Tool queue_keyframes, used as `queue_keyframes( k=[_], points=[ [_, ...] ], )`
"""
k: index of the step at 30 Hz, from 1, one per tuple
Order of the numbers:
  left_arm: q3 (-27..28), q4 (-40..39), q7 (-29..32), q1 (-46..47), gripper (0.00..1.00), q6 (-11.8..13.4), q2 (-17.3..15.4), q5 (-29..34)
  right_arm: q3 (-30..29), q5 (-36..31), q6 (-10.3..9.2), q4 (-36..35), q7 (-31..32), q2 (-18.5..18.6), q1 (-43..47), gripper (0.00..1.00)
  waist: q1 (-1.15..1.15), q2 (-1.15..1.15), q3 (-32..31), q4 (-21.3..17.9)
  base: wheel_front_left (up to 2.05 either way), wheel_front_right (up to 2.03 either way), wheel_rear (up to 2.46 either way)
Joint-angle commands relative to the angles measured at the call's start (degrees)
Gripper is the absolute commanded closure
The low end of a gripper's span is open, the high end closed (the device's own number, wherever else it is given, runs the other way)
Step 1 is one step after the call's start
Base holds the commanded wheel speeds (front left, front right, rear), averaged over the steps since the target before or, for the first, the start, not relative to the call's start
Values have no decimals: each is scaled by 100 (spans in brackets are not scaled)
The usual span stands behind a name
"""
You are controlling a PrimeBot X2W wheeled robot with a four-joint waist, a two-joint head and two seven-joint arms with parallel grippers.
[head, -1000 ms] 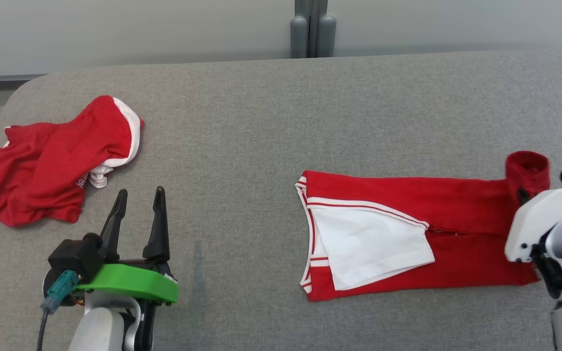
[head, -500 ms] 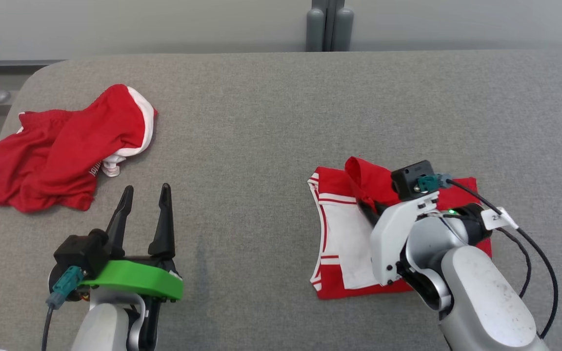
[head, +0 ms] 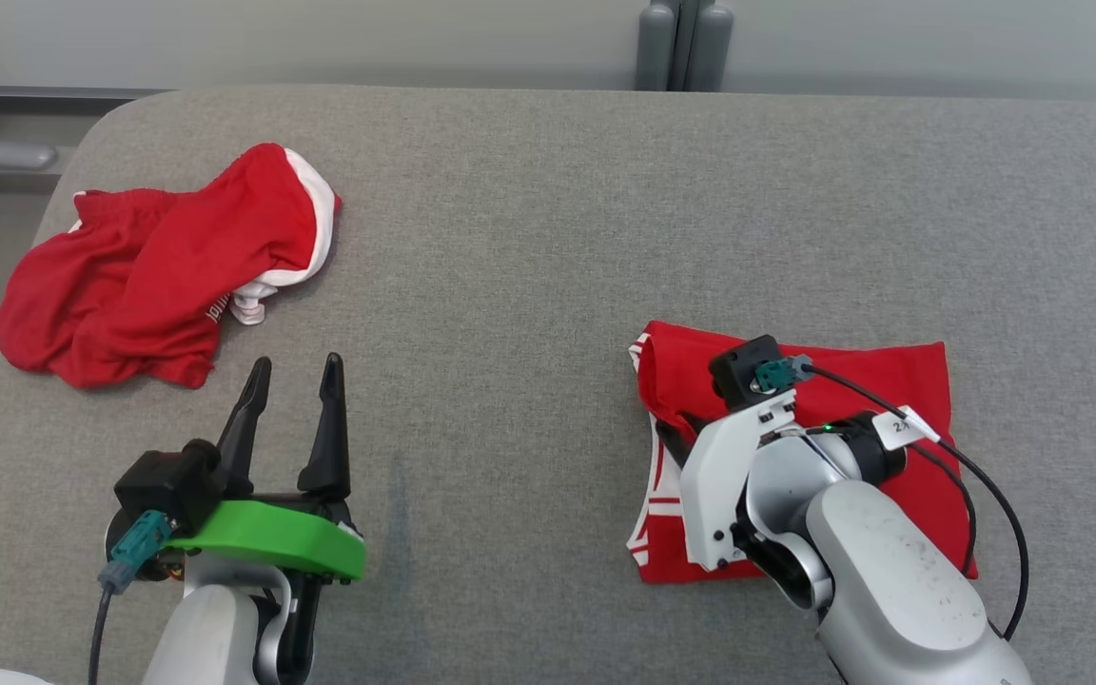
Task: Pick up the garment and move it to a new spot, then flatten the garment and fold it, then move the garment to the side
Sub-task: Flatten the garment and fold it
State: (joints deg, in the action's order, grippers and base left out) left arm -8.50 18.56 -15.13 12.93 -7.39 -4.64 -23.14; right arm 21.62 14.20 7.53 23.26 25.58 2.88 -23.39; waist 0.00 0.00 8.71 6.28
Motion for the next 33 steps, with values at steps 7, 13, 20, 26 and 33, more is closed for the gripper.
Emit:
queue_keyframes(
  k=[7,13,20,26,33],
  points=[
    [76,-9,1,-19,0,-12,-17,3,38,1019,-7,-582,-740,5,-54,0,0,0,-84,-57,0,0,0],
    [107,-14,1,-73,0,-12,-33,27,-268,1313,-7,-1314,-1279,11,-9,0,0,0,-159,-187,0,0,0],
    [111,-26,1,-133,0,-12,-38,44,-1351,186,-7,-1815,-1622,34,484,0,0,0,-261,-280,0,0,0],
    [89,-37,1,-141,0,-12,-37,45,-1909,-636,-7,-1541,-1401,134,1048,71,0,0,-281,-331,0,0,0],
    [18,-33,1,-40,0,-12,-83,60,-1756,-767,-7,-803,-1213,233,1147,100,0,0,-233,-320,0,0,0]
  ],
)
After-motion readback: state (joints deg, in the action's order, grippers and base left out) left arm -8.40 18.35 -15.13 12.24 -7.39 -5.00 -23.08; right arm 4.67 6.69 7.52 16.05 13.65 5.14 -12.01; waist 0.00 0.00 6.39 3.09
